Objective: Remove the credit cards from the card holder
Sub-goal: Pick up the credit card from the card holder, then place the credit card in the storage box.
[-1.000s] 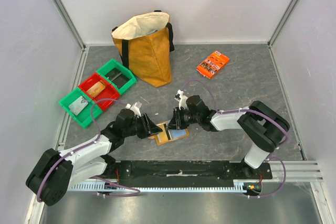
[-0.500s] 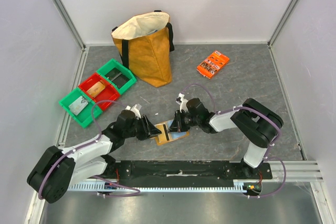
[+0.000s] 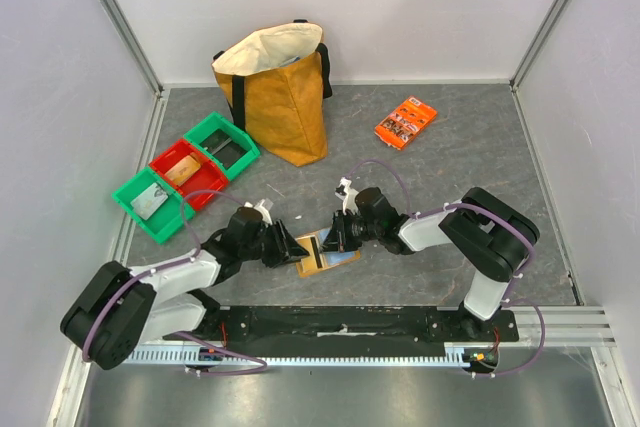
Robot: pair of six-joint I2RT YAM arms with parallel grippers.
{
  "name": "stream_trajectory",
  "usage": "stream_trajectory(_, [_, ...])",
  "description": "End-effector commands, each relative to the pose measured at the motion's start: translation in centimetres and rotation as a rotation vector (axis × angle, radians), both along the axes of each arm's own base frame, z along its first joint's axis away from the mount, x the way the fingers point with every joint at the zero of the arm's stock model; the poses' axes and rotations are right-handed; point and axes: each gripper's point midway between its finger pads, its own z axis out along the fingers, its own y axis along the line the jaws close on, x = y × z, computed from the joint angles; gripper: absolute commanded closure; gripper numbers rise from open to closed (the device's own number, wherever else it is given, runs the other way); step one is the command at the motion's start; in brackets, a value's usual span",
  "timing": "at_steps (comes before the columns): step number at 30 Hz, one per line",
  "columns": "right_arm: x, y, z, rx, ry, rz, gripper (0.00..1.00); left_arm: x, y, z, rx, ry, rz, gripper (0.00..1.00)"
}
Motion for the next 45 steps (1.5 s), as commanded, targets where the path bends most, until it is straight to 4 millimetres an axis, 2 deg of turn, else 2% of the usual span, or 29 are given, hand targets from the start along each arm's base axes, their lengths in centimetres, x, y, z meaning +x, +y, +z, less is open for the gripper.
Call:
stream_trajectory(1, [-1.0,-1.6,-2.7,-0.093,0.041,-0.011,0.86,0.7,-0.9,1.0,-0.043,-0.016,-0.009,0.56])
stream_trajectory(2, [-1.0,-1.6,-2.7,-0.094,0.042,-0.011,0.86,0.8,-1.0,1.1,-0.052,-0.018,-0.007,0.57])
stream_trajectory(5, [-1.0,-1.6,-2.8,-0.093,0.041,-0.011,0.86,0.9,-1.3,1.3,-0.067,-0.017,-0.008,0.69])
stream_trajectory(10, [-0.9,-1.4,-2.0,-0.069,0.029,-0.013,0.86,0.8,-1.3,1.6,-0.087,-0.029,0.000,0.97])
stream_trajectory(12, [-0.8,-1.2,-1.1,-0.050,0.014,-0.011,0.85,0.8,-1.2,1.9,-0.095,-0.048,0.000,0.98])
stream_trajectory(15, [-0.4,-0.9,0.9,-0.018,-0.032,-0.007,0.76,1.0,-1.0,3.0,-0.097,-0.107,-0.009,0.98])
stream_trajectory(17, [0.0,-0.7,2.9,0.008,-0.080,0.002,0.69,1.1,-1.0,4.1,-0.096,-0.170,-0.040,0.98])
stream_trajectory(21, [0.8,-0.8,8.4,0.047,-0.244,0.030,0.55,1.6,-1.5,8.1,-0.083,-0.376,-0.169,0.98])
stream_trajectory(26, [0.8,-2.2,16.3,0.121,-0.509,0.048,0.32,1.7,-2.1,14.2,-0.037,-0.639,-0.374,0.98])
stream_trajectory(29, [0.4,-3.3,20.5,0.164,-0.652,0.055,0.26,2.1,-2.0,17.3,0.018,-0.784,-0.466,0.98])
stream_trajectory(30, [0.3,-3.7,21.7,0.164,-0.689,0.052,0.22,2.3,-2.1,19.0,0.029,-0.836,-0.488,0.98])
stream_trajectory(32, [0.6,-4.8,23.7,0.141,-0.770,0.028,0.10,2.4,-1.8,20.4,0.079,-0.908,-0.544,0.98])
stream_trajectory(34, [0.6,-5.4,25.8,0.130,-0.857,0.044,0.08,2.2,-1.8,21.9,0.116,-1.007,-0.625,0.98])
stream_trajectory(38, [1.2,-6.4,27.4,0.023,-0.962,0.093,0.07,2.6,-1.3,23.5,0.218,-1.143,-0.744,0.98])
stream_trajectory(41, [1.6,-5.9,28.7,-0.020,-1.058,0.197,0.07,3.1,-0.9,24.1,0.298,-1.208,-0.791,0.98])
stream_trajectory(45, [1.6,-4.4,29.5,-0.008,-1.136,0.324,0.09,3.4,-0.6,24.8,0.383,-1.252,-0.830,0.98])
